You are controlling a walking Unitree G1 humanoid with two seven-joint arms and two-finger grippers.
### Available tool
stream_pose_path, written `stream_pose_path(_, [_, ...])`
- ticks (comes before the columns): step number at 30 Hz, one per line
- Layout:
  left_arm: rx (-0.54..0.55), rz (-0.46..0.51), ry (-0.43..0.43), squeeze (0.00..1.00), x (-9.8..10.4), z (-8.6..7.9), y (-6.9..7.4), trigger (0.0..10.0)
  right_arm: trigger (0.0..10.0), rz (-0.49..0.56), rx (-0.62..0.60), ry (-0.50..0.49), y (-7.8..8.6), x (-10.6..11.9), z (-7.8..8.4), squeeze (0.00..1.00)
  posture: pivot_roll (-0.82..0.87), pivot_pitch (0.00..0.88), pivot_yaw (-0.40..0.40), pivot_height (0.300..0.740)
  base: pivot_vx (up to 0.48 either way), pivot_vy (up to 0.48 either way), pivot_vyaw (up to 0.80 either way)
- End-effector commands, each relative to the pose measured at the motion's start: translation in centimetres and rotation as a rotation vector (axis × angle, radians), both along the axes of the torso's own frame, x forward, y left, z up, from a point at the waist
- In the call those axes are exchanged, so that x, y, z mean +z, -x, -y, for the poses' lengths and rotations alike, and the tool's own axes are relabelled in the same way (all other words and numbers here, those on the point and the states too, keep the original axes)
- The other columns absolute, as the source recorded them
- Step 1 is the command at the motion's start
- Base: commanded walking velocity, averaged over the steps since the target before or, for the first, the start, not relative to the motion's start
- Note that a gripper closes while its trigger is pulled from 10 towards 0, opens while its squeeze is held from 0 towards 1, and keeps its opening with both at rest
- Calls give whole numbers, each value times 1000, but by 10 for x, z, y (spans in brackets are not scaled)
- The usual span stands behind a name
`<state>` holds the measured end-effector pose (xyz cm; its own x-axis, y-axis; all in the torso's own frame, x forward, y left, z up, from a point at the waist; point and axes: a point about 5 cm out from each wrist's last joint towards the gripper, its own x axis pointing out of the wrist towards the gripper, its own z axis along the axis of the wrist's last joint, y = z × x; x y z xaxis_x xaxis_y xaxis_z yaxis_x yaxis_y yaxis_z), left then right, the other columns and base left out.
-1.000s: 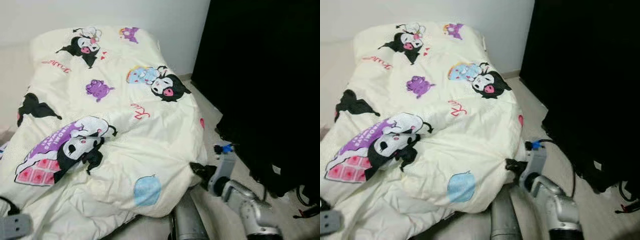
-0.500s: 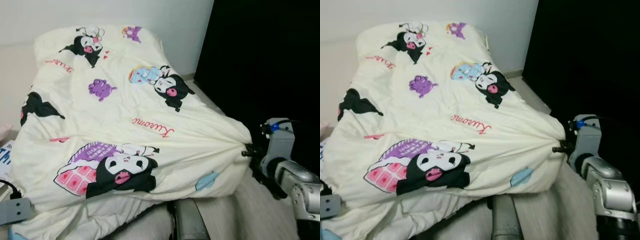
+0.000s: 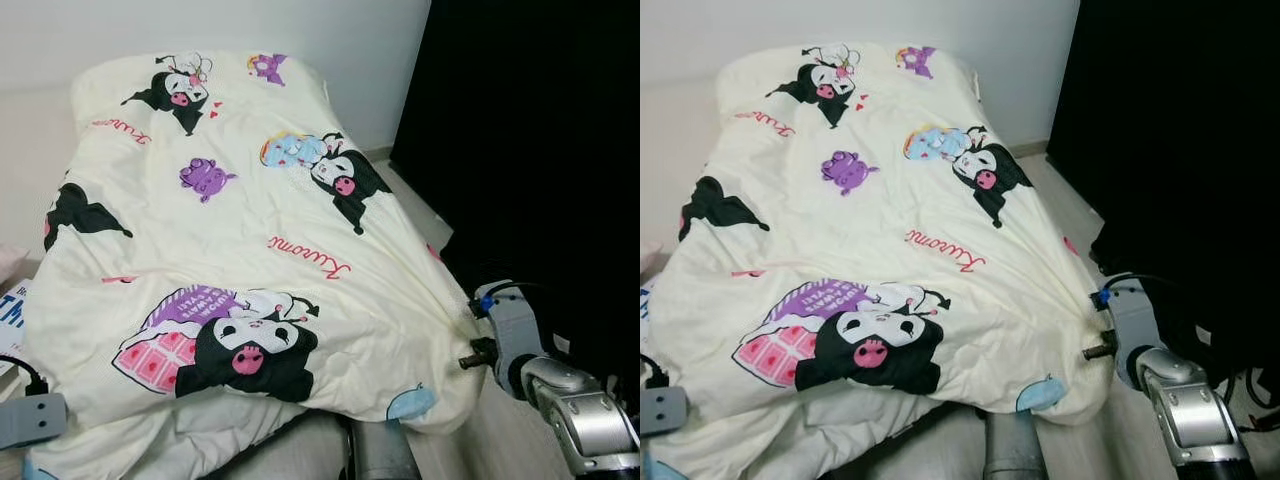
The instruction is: Clean up the room
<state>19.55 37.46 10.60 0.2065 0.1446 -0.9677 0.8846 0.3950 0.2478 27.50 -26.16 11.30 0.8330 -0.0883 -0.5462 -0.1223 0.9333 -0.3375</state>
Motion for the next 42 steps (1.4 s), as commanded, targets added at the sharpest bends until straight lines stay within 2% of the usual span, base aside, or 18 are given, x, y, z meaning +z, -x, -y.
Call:
stream_pose_path(1, [-7, 39, 72, 0, 1, 9, -5, 10000, 10000, 14, -33, 40, 0, 3, 8, 1000, -170, 198, -43, 521, 0, 0, 0])
stream_pose_path(5, [-14, 103, 282, 0, 9, 34, -12, 10000, 10000, 40, -47, 67, -2, 13, 15, 1000, -165, 197, -46, 521, 0, 0, 0])
stream_pose_path(7, [-14, 103, 282, 0, 9, 34, -12, 10000, 10000, 40, -47, 67, -2, 13, 15, 1000, -165, 197, -46, 521, 0, 0, 0])
stream_pose_path(8, [-60, 160, 587, 0, 26, 69, -17, 10000, 10000, 80, -57, 56, -6, 24, 19, 1000, -164, 197, -46, 521, 0, 0, 0])
stream_pose_path(11, [-111, 177, 753, 0, 38, 86, -17, 10000, 10000, 100, -58, 42, -9, 30, 19, 1000, -164, 197, -46, 521, 0, 0, 0])
stream_pose_path(14, [-131, 267, 1160, 0, 69, 111, -18, 10000, 10000, 156, -53, 2, -17, 43, 15, 1000, -157, 197, -43, 521, 0, 0, 0])
stream_pose_path(18, [-32, 386, 1353, 0, 75, 111, -23, 10000, 10000, 196, -38, -7, -22, 47, 8, 1000, -156, 197, -41, 521, 0, 0, 0])
stream_pose_path(20, [17, 433, 1374, 0, 72, 107, -24, 10000, 10000, 203, -31, -12, -24, 47, 5, 1000, -153, 198, -42, 521, 0, 0, 0])
stream_pose_path(26, [293, 638, 1054, 0, 34, 73, -27, 10000, 10000, 199, 1, -37, -28, 40, -8, 1000, -141, 202, -53, 521, 0, 0, 0])
stream_pose_path(27, [339, 682, 1103, 0, 41, 71, -24, 10000, 10000, 195, 6, -41, -29, 40, -10, 827, -134, 204, -57, 521, 0, 0, 0])
stream_pose_path(28, [339, 682, 1103, 0, 41, 71, -24, 10000, 10000, 195, 6, -41, -29, 40, -10, 827, -134, 204, -57, 521, 0, 0, 0])
stream_pose_path(29, [346, 698, 1318, 0, 61, 78, -15, 10000, 10000, 188, 11, -39, -30, 39, -10, 655, -129, 204, -57, 521, 0, 0, 0])
stream_pose_path(30, [346, 698, 1318, 0, 61, 78, -15, 10000, 10000, 188, 11, -39, -30, 39, -10, 655, -129, 204, -57, 521, 0, 0, 0])
stream_pose_path(33, [227, 582, 1608, 0, 84, 101, 6, 10000, 10000, 180, 16, -36, -32, 38, -9, 412, -123, 205, -59, 521, 0, 0, 0])
stream_pose_path(34, [194, 536, 1688, 0, 89, 111, 12, 10000, 10000, 178, 19, -37, -32, 38, -9, 220, -121, 206, -57, 521, 0, 0, 0])
stream_pose_path(35, [176, 507, 1735, 0, 92, 116, 16, 10000, 10000, 177, 20, -37, -32, 37, -9, 220, -121, 206, -57, 521, 0, 0, 0])
stream_pose_path(40, [67, 328, 1763, 0, 86, 137, 36, 10000, 10000, 172, 29, -46, -32, 36, -11, 39, -121, 201, -60, 521, 0, 0, 0])
stream_pose_path(42, [89, 286, 1641, 0, 72, 136, 38, 10000, 10000, 168, 35, -47, -32, 35, -12, 0, -120, 197, -58, 521, 0, 0, 0])
